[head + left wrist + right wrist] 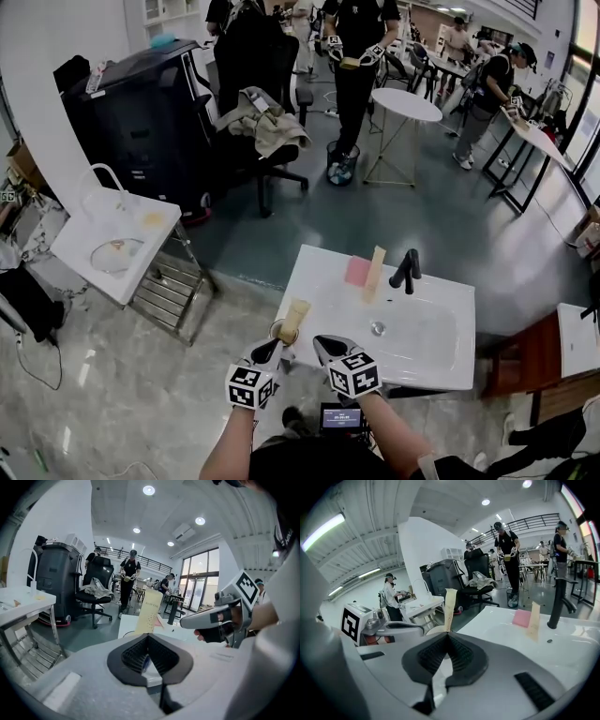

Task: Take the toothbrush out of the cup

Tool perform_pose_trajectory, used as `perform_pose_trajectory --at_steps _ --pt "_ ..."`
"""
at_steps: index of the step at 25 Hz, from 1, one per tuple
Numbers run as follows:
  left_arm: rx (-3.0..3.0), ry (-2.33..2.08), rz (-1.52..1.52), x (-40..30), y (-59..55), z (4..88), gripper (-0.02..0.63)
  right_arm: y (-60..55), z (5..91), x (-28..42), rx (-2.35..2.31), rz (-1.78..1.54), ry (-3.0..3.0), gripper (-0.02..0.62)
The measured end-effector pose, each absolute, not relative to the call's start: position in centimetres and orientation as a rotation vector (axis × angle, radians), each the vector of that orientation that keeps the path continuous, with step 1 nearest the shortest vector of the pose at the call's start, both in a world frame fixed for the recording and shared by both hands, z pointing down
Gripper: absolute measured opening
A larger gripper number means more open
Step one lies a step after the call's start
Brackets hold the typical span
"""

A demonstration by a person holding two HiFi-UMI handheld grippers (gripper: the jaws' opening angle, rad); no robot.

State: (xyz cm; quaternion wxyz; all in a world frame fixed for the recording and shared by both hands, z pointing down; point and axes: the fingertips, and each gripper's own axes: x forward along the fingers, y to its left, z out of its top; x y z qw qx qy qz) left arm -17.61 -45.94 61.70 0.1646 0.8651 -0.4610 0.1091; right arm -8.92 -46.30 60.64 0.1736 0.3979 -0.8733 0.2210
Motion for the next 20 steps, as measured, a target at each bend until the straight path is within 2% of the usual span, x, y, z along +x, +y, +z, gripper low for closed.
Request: perform_pose_trajectory --at_steps 20 --pt "2.382 -1.451 0.318 -18.1 -48.1 61.5 0.011 -49.5 59.6 -10.0 0.97 0.622 -2.572 0.008"
